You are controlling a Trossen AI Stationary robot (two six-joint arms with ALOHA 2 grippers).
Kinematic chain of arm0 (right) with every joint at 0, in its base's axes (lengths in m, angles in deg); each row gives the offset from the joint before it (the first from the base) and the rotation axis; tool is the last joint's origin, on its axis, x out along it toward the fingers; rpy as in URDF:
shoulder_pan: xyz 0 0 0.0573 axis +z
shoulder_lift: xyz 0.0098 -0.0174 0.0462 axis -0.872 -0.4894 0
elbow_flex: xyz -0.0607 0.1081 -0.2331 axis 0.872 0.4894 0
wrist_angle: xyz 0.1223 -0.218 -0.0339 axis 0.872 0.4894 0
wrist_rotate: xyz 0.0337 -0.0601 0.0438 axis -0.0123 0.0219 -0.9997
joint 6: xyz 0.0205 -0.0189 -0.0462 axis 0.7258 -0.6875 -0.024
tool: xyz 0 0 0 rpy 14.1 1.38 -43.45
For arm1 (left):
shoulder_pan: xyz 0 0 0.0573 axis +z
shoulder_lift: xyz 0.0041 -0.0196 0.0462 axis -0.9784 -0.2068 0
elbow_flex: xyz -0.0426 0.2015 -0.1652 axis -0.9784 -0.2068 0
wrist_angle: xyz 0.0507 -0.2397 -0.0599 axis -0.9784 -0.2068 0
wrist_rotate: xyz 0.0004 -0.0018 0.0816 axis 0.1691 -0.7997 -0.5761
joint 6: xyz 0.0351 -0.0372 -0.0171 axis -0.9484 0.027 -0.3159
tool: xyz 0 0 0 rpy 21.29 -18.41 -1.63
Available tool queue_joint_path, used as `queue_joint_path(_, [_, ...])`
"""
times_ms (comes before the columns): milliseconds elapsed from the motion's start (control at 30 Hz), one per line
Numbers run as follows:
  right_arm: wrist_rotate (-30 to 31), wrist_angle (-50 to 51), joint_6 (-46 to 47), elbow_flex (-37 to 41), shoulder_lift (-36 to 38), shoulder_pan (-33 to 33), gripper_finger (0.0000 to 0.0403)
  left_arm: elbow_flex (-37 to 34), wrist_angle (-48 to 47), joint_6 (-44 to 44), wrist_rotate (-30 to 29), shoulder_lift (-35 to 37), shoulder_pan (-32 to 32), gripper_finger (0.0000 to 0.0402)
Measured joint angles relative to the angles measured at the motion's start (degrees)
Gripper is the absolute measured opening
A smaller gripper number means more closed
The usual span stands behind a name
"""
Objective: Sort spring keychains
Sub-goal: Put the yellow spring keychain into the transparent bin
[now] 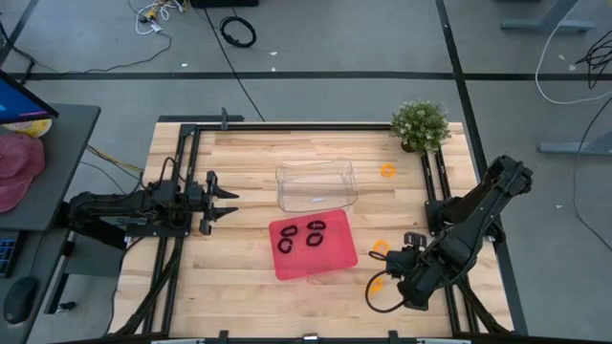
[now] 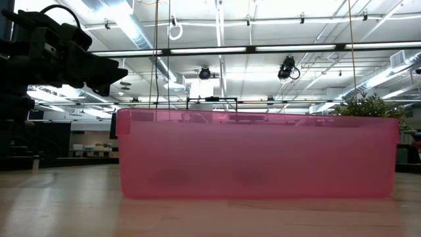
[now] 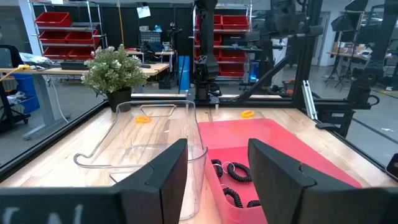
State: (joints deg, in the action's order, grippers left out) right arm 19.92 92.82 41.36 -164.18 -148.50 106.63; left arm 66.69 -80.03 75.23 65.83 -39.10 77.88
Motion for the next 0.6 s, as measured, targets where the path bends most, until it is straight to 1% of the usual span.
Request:
queue_joint_path(267, [0.33,-0.33,0.47,0.00,-0.30,0.26,0.0222,0.02,0.00,0.00,0.01,0.00,-0.01,0.0172])
queue_joint_path(600, [3.11,-0.87,1.72,0.71,-0.30,1.88,0.0222,0.01,0.00,0.00,0.01,0.01,0.01,0.0172])
